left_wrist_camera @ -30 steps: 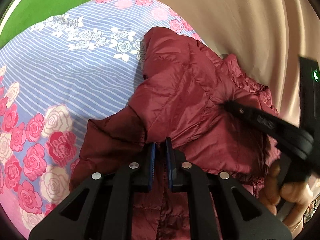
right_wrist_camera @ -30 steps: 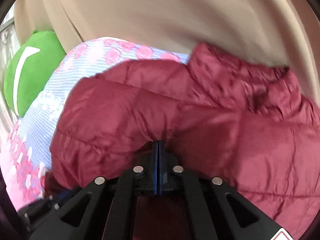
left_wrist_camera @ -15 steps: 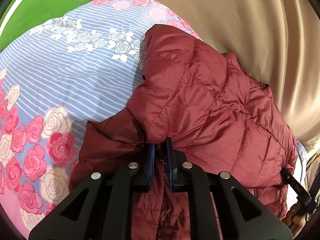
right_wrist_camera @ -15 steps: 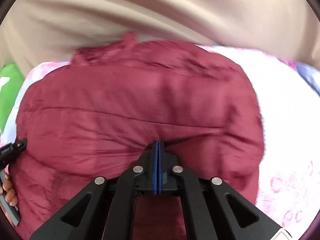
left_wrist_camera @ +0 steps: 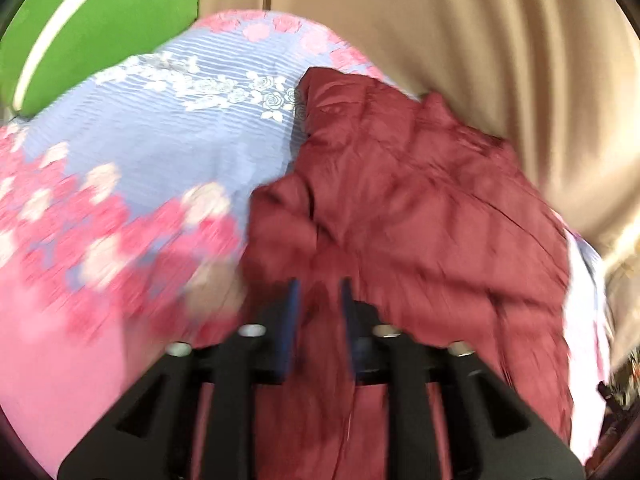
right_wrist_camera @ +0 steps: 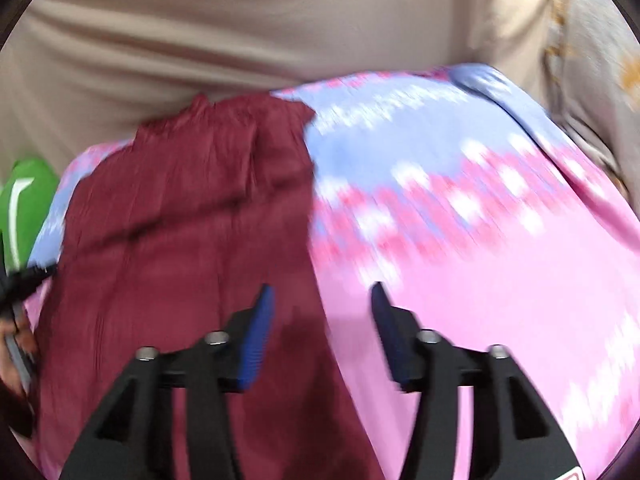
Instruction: Fold large clothes
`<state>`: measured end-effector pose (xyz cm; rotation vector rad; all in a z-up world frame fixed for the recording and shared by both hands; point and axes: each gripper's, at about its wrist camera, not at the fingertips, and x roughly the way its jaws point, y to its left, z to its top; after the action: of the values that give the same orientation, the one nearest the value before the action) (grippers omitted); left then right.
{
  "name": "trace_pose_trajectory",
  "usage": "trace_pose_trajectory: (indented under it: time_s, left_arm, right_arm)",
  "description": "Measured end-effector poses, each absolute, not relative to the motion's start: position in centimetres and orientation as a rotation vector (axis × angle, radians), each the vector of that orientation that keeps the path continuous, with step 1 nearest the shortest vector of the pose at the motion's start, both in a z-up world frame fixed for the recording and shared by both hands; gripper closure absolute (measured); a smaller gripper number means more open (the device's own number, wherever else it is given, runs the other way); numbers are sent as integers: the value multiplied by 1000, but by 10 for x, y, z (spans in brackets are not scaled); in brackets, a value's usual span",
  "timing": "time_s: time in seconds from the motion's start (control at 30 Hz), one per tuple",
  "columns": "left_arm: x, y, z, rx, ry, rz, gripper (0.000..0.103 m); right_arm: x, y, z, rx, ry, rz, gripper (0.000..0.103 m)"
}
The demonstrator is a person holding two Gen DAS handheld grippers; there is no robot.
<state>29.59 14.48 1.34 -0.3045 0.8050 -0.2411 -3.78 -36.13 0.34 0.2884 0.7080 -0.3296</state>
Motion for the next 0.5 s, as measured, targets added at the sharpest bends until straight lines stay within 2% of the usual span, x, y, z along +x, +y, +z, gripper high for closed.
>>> trace_pose_trajectory:
  time_s: [0.07, 0.2, 0.27, 0.5]
  left_arm:
    - [251, 166, 19, -308, 805, -248, 44]
    - [172, 214, 6, -395, 870, -279, 30]
    - [146, 228, -4, -471, 892, -292, 27]
    - [94, 227, -28, -572, 903, -316, 27]
  right_arm:
    - [-74, -358, -8, 308, 730, -314, 37]
    - [-133, -349, -36, 404, 778, -290, 35]
    - [-155, -348, -46, 474, 777, -254, 32]
    - [-167, -348, -67, 675, 725, -142, 30]
